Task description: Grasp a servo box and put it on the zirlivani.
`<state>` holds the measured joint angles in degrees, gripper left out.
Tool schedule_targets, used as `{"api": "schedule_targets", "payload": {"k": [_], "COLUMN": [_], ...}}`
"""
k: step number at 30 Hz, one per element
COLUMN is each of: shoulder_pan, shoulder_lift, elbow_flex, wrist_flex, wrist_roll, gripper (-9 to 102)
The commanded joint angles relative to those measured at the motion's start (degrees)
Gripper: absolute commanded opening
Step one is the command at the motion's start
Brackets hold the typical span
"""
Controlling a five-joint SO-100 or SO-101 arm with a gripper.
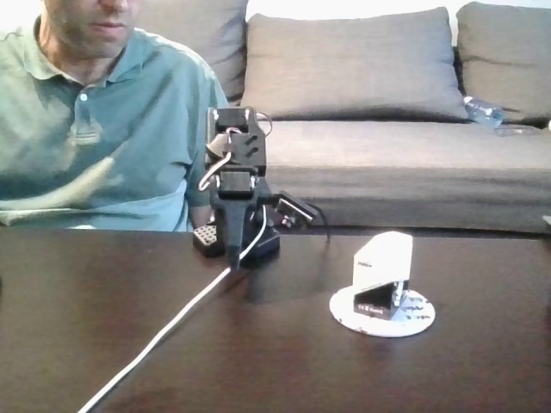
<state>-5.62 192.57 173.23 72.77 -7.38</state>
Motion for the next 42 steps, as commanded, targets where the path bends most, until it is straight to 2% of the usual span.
{"api": "schedule_targets", "payload": {"k": [1,42], "shoulder_pan": [0.26,-0.62], "shoulder_lift": [-0.44,-0.44], "elbow_flex": [-1.93,-1.76], "wrist_flex": [1.32,0.7], "wrist_roll": [0.18,-0.26], "gripper": [0,0]}}
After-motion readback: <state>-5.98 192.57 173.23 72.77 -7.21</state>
